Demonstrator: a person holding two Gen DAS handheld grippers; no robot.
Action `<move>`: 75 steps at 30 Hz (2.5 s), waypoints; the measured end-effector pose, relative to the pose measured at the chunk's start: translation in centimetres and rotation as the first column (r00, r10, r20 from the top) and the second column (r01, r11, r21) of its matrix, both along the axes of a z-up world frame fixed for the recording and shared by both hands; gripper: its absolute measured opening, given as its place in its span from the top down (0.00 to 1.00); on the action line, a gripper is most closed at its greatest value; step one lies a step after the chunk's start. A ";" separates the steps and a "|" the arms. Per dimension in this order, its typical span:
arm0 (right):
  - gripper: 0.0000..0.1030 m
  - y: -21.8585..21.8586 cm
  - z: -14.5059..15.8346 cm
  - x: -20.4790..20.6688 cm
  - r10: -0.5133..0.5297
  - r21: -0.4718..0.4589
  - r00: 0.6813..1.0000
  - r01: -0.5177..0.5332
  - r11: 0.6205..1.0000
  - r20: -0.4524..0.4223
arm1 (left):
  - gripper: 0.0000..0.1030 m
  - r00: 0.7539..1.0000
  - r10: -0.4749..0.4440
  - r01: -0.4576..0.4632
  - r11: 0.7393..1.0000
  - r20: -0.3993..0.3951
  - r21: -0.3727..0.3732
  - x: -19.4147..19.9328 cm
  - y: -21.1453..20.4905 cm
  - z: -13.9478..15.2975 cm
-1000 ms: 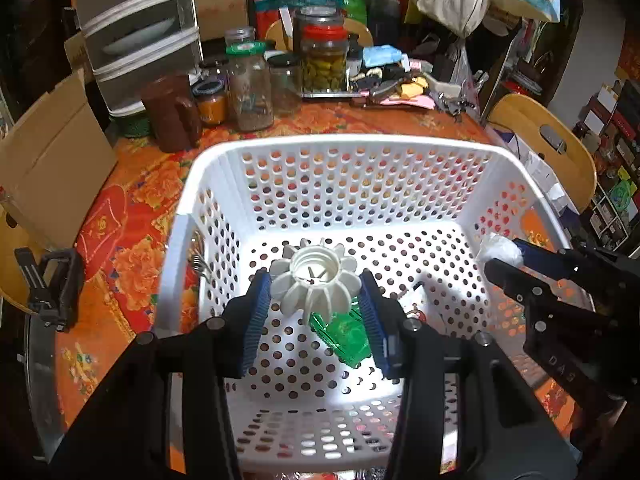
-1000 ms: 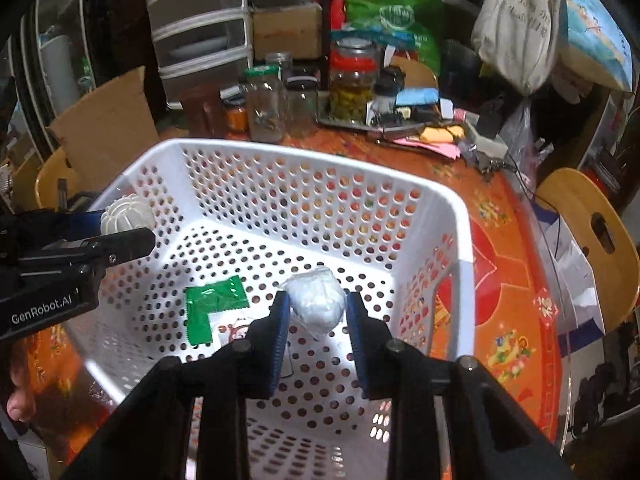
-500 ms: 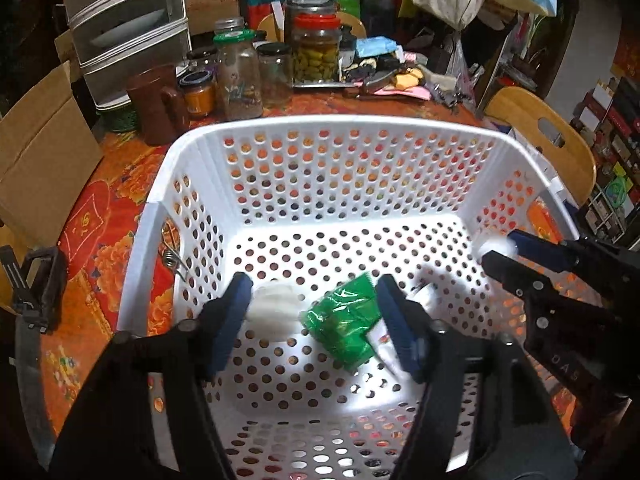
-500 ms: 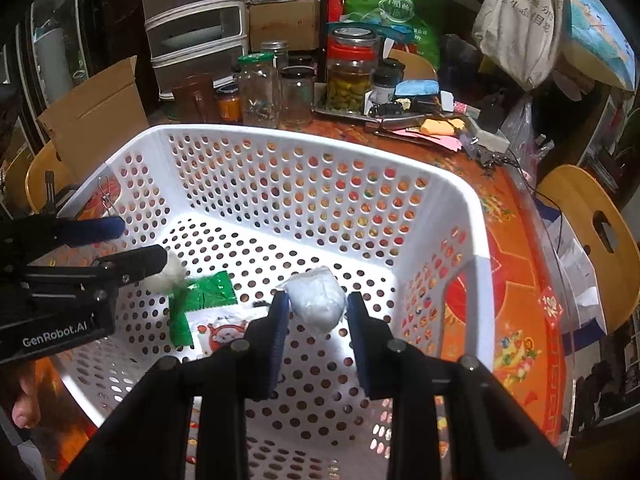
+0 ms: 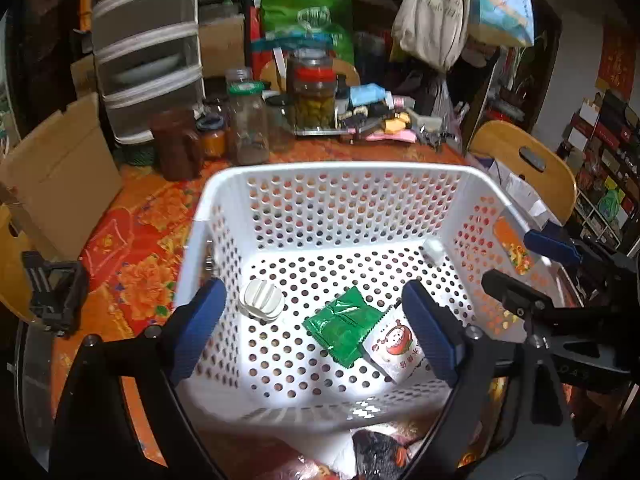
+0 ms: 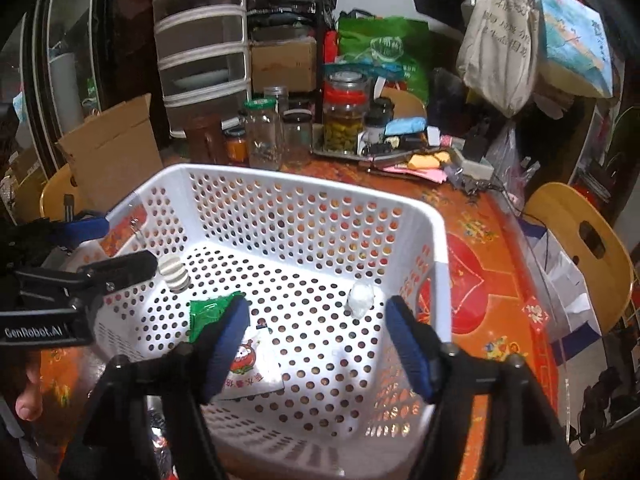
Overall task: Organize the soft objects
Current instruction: 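Open left tool inside the basket while right tool releases the white bundle, then withdraw both tools from the basket toward the remaining items, then close left tool on the clear plastic bag while right tool grasps the pink rolled towel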
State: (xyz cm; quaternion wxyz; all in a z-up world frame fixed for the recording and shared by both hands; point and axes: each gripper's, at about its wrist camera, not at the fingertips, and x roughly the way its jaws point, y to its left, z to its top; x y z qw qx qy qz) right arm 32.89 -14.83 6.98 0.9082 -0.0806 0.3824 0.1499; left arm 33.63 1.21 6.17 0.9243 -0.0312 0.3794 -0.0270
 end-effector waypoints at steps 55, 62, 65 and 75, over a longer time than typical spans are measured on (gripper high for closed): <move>0.03 0.0 -10.2 -15.2 0.071 0.097 0.990 -0.059 0.994 -0.120 | 0.00 0.994 0.080 -0.078 0.997 -0.080 0.020 -15.9 2.9 -13.1; 0.10 1.7 -11.0 -14.1 0.082 0.059 0.985 -0.073 0.996 -0.150 | 0.00 0.992 0.072 -0.071 0.997 -0.107 0.013 -14.8 2.7 -13.5; 0.12 2.2 -11.2 -13.7 0.079 0.044 0.985 -0.072 0.996 -0.155 | 0.00 0.990 0.070 -0.070 0.998 -0.122 0.002 -14.3 2.9 -13.8; 0.15 3.7 -11.7 -12.1 0.078 -0.026 0.982 -0.083 0.996 -0.169 | 0.00 0.985 0.054 -0.052 0.999 -0.162 0.018 -12.9 2.4 -14.6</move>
